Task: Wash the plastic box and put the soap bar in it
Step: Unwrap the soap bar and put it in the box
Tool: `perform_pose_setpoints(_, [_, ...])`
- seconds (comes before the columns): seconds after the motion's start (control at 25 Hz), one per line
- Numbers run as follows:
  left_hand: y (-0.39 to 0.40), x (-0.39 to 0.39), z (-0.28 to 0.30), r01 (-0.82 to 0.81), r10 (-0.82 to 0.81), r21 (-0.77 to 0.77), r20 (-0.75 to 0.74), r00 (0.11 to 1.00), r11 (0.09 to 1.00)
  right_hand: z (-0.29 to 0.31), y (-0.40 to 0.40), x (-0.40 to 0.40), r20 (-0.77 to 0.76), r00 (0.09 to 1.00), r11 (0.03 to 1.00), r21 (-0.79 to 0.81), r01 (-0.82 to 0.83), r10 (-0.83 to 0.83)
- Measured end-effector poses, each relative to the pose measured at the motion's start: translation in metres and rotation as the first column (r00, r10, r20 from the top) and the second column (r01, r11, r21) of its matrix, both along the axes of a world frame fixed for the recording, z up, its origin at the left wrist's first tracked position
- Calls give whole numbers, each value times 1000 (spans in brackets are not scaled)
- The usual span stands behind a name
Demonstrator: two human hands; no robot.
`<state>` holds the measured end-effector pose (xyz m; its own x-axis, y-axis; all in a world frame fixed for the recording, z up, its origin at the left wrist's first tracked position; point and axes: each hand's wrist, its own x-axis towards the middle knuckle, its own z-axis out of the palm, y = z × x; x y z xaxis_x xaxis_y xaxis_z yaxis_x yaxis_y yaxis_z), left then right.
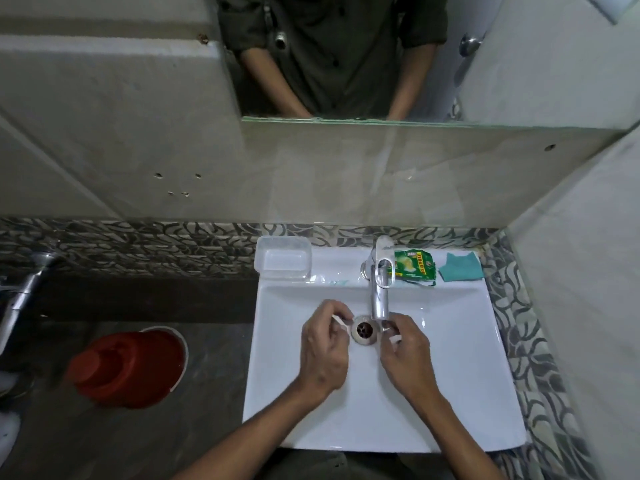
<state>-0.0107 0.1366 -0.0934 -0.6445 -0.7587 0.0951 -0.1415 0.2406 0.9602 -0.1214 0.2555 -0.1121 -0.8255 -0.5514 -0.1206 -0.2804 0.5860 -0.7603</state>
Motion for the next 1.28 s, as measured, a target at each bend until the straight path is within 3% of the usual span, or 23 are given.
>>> perform_pose_setpoints(0.16, [34,-29,1,227,-231,64,70,970,972,22,12,-51,-26,982,980,-73,186,-189])
perform_pose_setpoints(0.32, [55,-65,20,327,-325,4,122,938,945,38,4,-96,9,964,962,-47,267,-267])
perform_pose_setpoints(0.56, [40,-133,59,200,-231,118,382,895,973,42,-21,-123,153,932,942,117,314,-330])
perform_pose_setpoints(0.68, [32,-151,66,106,-225,276,446,866,955,45,-35,-126,201,908,930,116,350,-367])
perform_pose_setpoints(0.84, [29,-163,66,23,-183,299,519,835,954,44,-44,-134,291,838,885,80,459,-461])
perform_pose_setpoints(1.04, [28,-167,69,6,-182,311,542,821,950,43,-50,-140,401,761,846,77,527,-511])
perform_pose_setpoints(1.28, [29,-166,64,6,-178,317,516,838,948,35,-50,-139,448,774,874,38,484,-448])
